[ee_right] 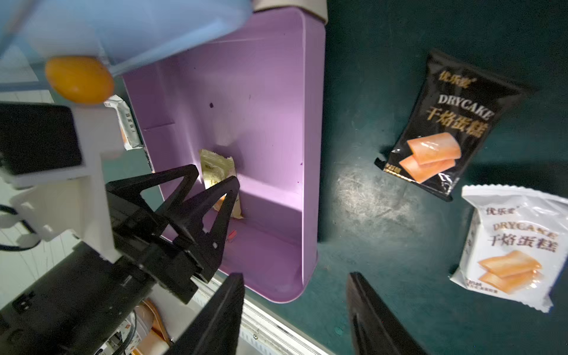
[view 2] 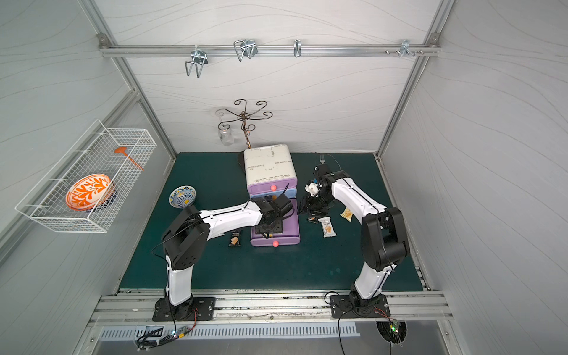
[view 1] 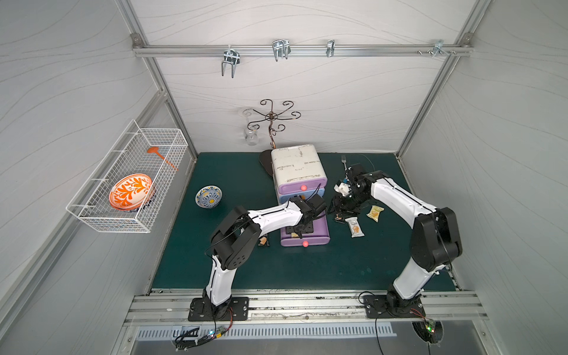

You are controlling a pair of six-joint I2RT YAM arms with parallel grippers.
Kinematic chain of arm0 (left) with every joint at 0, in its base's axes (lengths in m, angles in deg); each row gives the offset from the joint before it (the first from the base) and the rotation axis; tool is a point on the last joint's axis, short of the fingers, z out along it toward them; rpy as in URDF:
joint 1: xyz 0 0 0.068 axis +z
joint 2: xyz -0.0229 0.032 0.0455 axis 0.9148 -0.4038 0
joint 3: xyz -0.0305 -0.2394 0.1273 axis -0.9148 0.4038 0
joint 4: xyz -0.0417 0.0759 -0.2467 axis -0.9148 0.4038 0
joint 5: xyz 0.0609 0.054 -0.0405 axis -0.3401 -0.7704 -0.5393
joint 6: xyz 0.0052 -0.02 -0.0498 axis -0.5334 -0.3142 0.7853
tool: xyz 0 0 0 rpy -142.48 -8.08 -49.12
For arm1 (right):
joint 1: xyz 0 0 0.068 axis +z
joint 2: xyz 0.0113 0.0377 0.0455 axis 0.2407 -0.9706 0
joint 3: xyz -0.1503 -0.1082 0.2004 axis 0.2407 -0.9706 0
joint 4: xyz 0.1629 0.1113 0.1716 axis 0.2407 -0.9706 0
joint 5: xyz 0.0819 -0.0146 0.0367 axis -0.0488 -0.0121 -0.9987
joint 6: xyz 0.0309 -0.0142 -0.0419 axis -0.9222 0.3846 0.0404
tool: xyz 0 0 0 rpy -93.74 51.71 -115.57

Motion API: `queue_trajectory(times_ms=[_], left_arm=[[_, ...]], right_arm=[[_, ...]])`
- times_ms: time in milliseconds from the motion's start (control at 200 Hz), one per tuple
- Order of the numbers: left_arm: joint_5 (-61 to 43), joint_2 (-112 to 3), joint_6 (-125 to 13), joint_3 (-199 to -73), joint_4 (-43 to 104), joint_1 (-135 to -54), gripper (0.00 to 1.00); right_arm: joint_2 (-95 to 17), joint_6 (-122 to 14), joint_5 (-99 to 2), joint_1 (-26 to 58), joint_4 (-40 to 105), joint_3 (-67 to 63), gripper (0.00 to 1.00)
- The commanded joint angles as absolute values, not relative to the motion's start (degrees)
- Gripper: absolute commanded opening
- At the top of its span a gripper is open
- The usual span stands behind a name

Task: Take the cookies out of the drawer
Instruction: Pick up the cookie from the drawer.

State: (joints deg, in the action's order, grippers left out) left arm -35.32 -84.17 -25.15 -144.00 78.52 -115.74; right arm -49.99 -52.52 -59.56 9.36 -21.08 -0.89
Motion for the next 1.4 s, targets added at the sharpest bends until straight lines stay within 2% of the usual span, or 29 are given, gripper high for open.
queue_trajectory(times_ms=[0,260,490,805,1395], left_arm=[[-36.3,-84.8,-25.8,-145.4,79.7,-115.8,0.68],[-36.3,-85.0,-26.0,-145.5,79.4,-115.8,0.68],[-36.3,-85.1,-26.0,-145.4,79.1,-115.6,0.68],[-36.2,-85.0,-26.3,-145.3,78.5,-115.1,0.68],[-35.7,-84.8,-26.9,-145.3,77.5,-114.3,0.68]], right_arm=[[-52.5,-50.3,-58.5,11.9,-24.9,1.0,0.57],[-54.6,-49.6,-50.9,14.4,-26.8,1.2,0.54],[-56.9,-49.4,-47.1,16.9,-27.0,3.0,0.44],[-58.5,-50.2,-44.9,18.8,-26.5,4.3,0.42],[-60.4,-52.9,-44.0,19.8,-22.4,3.5,0.31]])
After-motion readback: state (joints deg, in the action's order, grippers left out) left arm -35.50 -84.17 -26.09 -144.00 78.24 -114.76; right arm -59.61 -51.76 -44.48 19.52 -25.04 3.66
